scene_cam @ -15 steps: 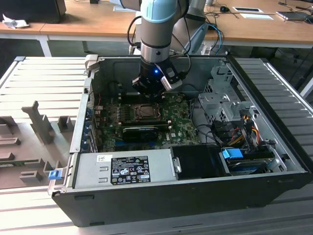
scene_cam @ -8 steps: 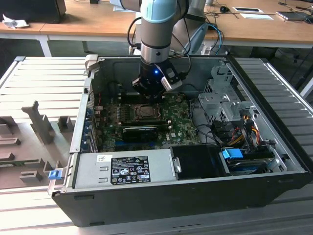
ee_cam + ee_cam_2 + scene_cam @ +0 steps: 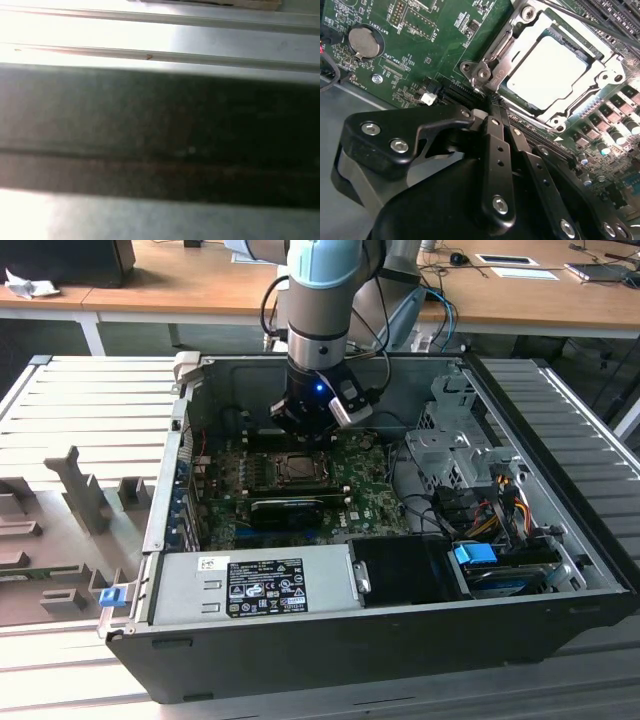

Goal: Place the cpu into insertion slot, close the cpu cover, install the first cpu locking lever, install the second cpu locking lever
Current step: 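Install the first cpu locking lever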

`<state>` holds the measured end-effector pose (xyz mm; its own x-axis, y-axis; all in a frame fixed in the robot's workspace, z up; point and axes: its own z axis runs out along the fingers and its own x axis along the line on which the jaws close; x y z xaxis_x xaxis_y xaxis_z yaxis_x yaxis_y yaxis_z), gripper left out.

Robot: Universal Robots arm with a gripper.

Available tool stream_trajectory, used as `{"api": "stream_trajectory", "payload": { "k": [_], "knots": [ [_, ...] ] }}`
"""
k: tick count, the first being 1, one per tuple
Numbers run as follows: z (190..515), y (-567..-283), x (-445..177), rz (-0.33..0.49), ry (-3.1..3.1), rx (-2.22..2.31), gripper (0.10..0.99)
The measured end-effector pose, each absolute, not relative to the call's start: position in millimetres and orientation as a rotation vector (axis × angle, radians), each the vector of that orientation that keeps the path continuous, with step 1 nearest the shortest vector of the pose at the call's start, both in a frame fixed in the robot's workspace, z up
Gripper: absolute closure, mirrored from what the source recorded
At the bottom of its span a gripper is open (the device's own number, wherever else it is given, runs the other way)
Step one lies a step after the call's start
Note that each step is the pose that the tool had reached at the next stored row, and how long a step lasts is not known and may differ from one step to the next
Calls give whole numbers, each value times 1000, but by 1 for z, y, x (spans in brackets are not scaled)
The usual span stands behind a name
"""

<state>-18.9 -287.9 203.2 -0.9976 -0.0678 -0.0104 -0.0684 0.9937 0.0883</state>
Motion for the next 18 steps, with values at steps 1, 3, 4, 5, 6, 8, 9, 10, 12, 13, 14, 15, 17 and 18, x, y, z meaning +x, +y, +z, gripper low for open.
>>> {"api": "stream_trajectory", "payload": {
  "k": [1, 3, 4, 5, 6, 8, 9, 10, 12, 13, 14, 15, 17, 18],
  "knots": [
    [205, -288, -19, 138, 3130, -107, 980],
    [212, -288, -19, 138, 3130, -107, 980],
    [216, -288, -19, 137, 3130, -107, 980],
    [217, -288, -19, 137, 3130, -107, 980],
    [217, -289, -19, 137, 3130, -107, 980],
    [217, -291, -19, 137, 3130, -107, 980],
    [217, -291, -19, 136, 3130, -107, 980],
    [217, -293, -19, 136, 3130, -107, 980],
    [217, -293, -19, 137, 3130, -107, 980],
    [217, -294, -19, 137, 3130, -107, 980],
    [217, -294, -19, 137, 3130, -107, 980],
    [217, -294, -19, 137, 3130, -107, 980],
    [217, -295, -19, 137, 3130, -107, 980],
    [217, -295, -19, 137, 3130, -107, 980]
  ]
}}
